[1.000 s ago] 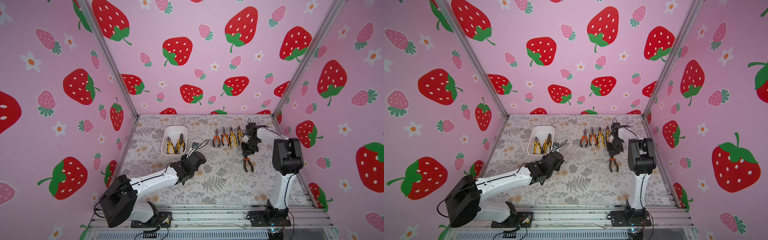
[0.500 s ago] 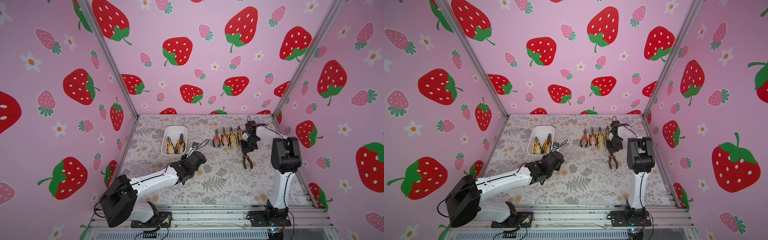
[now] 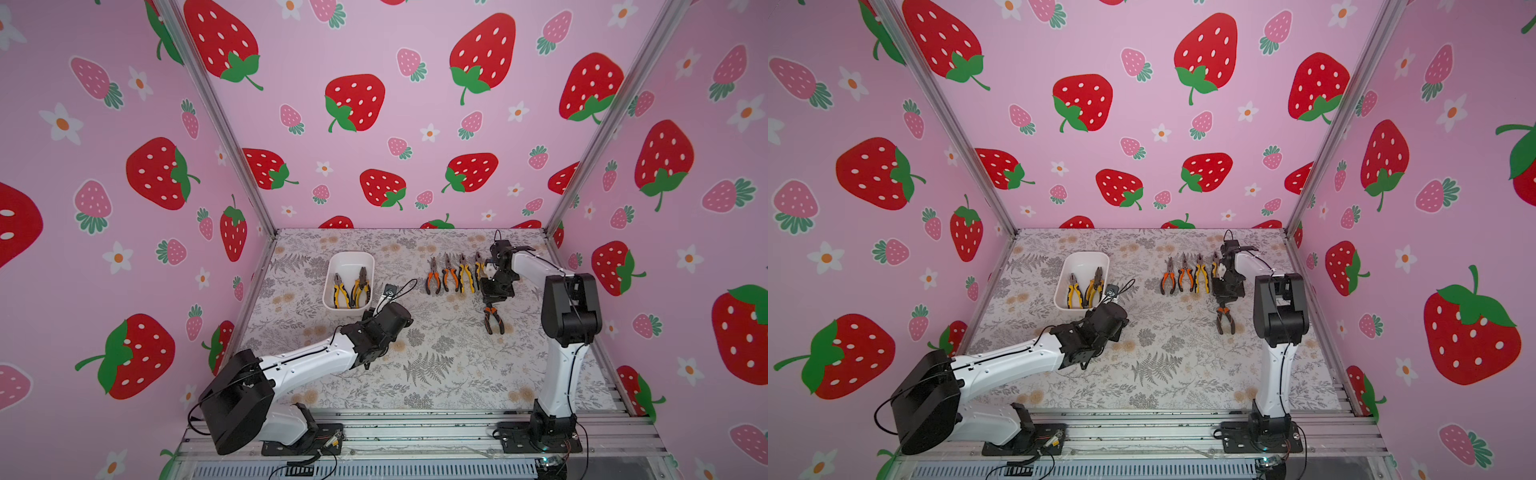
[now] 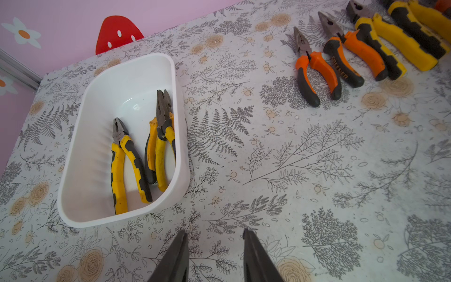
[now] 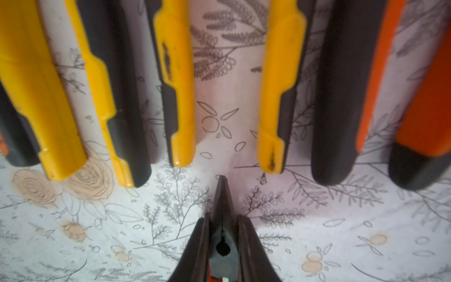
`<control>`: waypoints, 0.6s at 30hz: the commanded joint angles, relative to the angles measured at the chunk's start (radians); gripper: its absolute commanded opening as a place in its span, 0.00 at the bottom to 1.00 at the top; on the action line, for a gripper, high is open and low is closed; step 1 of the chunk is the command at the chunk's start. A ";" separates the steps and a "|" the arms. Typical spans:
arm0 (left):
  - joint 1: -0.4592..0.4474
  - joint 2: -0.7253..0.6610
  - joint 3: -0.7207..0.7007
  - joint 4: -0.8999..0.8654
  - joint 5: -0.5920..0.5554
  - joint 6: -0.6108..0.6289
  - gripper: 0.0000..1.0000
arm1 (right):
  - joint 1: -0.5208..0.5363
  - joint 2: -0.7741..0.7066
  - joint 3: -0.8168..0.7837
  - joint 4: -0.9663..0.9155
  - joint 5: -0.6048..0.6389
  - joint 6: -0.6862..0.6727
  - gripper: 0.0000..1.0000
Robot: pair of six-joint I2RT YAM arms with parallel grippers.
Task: Take the pliers out of the storage box
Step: Place the pliers at the center of the board.
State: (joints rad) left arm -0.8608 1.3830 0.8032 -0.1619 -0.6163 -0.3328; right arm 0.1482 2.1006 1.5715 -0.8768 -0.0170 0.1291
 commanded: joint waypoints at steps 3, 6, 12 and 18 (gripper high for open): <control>0.004 0.013 0.041 -0.017 -0.001 0.009 0.39 | 0.005 -0.005 -0.018 0.041 0.016 0.027 0.22; 0.004 0.014 0.042 -0.018 -0.002 0.009 0.39 | 0.005 -0.016 -0.037 0.059 0.019 0.033 0.22; 0.004 0.007 0.040 -0.018 -0.002 0.006 0.39 | 0.005 -0.013 -0.046 0.063 0.025 0.032 0.26; 0.004 0.010 0.040 -0.018 -0.002 0.009 0.39 | 0.005 -0.018 -0.053 0.076 0.022 0.028 0.42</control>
State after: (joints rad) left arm -0.8608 1.3830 0.8032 -0.1623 -0.6163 -0.3328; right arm 0.1509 2.0907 1.5471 -0.8116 -0.0063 0.1543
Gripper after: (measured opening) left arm 0.388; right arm 0.404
